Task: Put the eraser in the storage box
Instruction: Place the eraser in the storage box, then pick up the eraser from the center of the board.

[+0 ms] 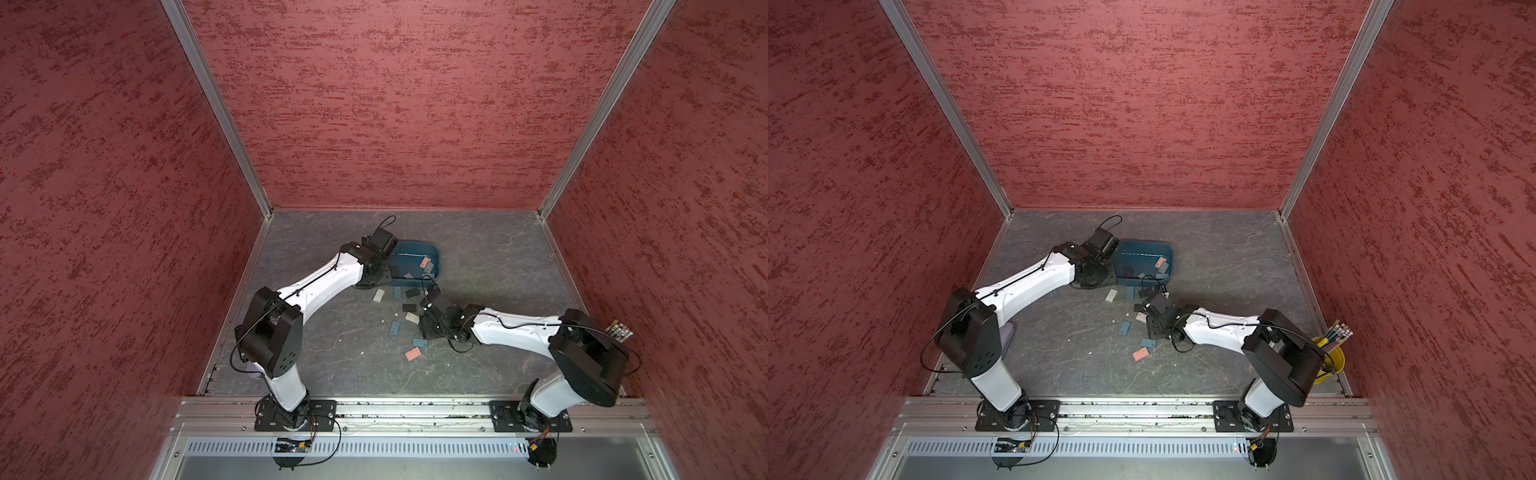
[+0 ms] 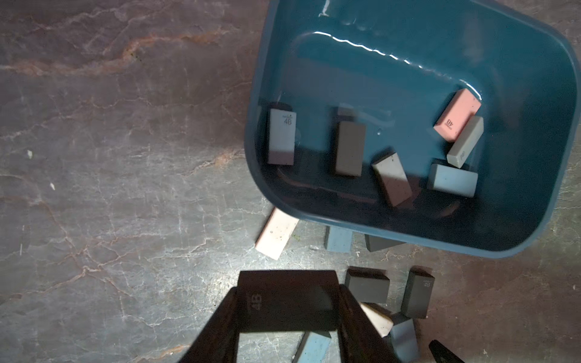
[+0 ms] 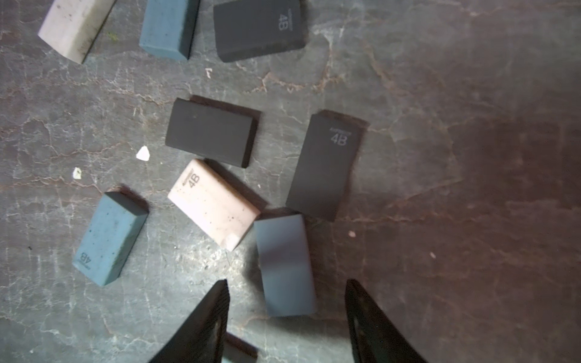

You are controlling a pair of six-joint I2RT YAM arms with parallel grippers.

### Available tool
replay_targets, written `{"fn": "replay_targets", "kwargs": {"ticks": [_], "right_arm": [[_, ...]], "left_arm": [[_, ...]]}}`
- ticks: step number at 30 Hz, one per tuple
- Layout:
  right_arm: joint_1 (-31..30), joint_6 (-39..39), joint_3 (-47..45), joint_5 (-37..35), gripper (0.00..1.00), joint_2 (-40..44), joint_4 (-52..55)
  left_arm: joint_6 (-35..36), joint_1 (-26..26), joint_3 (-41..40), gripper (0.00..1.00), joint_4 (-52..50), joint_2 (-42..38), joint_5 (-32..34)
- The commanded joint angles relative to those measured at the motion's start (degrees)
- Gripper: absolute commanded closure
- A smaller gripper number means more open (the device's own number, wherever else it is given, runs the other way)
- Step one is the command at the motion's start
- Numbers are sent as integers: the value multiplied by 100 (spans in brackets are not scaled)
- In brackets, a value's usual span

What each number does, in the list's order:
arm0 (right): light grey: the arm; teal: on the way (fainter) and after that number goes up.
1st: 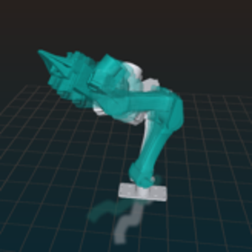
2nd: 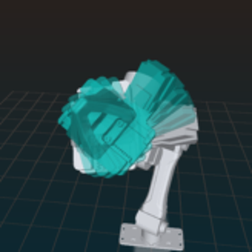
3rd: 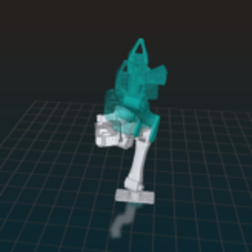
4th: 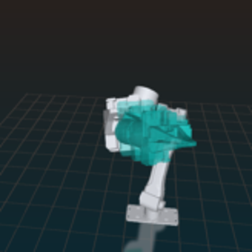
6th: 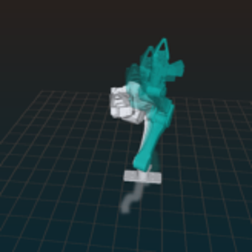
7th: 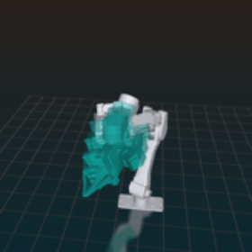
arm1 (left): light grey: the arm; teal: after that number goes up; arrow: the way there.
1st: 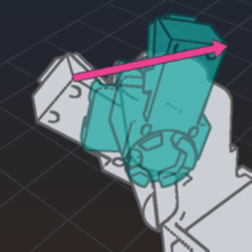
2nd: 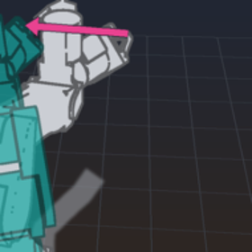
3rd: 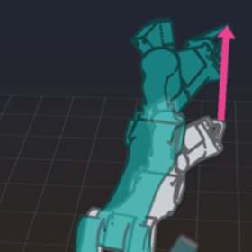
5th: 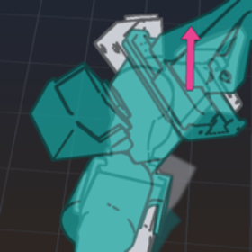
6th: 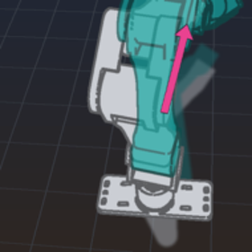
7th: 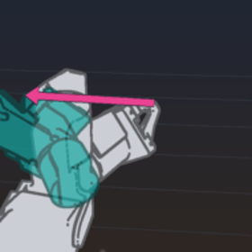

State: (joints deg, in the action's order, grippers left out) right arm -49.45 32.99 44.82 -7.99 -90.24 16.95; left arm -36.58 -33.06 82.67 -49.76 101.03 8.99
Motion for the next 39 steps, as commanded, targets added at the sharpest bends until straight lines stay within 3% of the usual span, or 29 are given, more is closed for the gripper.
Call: {"fn": "replay_targets", "kwargs": {"ticks": [1,12,26,39], "right_arm": [[-46,-25,36,-199,43,-84,-113],[-51,-8,5,-168,53,-163,-161],[-109,3,-15,-13,66,-242,-269],[-144,67,-148,-36,82,-209,-306]], "left_arm": [[238,76,434,51,-225,340,-107],[359,106,1533,50,-455,1341,-378],[358,44,1893,43,-518,1898,-530],[353,28,1744,5,-588,1368,-425]]}}
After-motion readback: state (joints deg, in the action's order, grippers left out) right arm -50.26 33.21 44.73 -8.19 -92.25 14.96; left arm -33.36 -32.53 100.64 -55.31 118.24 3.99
